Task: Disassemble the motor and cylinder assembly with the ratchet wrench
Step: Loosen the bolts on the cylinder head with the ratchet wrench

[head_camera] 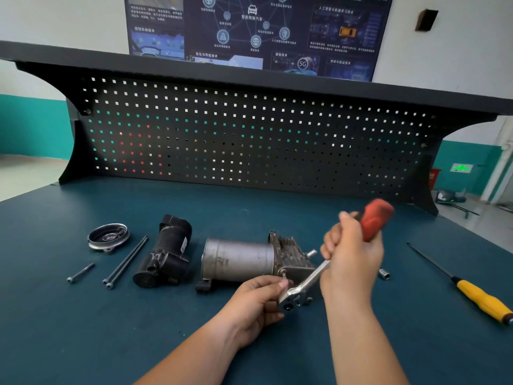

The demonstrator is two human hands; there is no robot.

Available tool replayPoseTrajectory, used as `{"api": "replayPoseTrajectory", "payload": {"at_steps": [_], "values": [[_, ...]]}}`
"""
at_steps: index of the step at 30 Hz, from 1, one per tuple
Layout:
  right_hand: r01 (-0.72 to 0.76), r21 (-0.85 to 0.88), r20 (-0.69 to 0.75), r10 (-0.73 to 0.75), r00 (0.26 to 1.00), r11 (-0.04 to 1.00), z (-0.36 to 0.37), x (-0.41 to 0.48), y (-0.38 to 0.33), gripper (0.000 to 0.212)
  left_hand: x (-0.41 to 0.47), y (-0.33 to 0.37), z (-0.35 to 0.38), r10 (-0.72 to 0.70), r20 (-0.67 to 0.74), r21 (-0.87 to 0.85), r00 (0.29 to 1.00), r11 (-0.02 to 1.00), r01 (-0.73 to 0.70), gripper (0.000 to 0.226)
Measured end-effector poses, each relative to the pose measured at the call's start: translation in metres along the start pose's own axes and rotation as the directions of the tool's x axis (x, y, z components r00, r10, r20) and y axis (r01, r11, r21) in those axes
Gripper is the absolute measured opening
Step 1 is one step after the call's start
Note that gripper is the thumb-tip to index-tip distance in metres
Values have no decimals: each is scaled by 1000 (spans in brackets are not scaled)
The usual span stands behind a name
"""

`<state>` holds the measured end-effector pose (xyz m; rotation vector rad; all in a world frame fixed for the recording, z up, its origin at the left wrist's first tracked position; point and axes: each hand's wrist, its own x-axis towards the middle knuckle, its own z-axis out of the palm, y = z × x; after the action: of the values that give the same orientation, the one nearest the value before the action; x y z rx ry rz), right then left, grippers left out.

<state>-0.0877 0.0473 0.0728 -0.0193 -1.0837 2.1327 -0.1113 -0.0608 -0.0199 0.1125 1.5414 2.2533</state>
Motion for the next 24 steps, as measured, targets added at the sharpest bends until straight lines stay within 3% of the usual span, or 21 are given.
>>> {"api": "replayPoseTrajectory", "payload": {"at_steps": [3,6,11,24], "values": [[-27,123,-174,49,984,992,-20,6,2,22,-1,1,0,12,8,-1,1000,1000,-12,23],[-110,250,-309,187,933,962,-44,11,10,23,-3,1,1,15,-1,-18,1000,1000,-15,26],[-261,407,-359,416,835,875,-68,14,25,31,-4,3,5,10,-5,-36,1000,999,-11,27],[-76,167,-292,123,949,983,-33,20,10,27,-7,7,3,-38,17,-61,999,997,39,19]]}}
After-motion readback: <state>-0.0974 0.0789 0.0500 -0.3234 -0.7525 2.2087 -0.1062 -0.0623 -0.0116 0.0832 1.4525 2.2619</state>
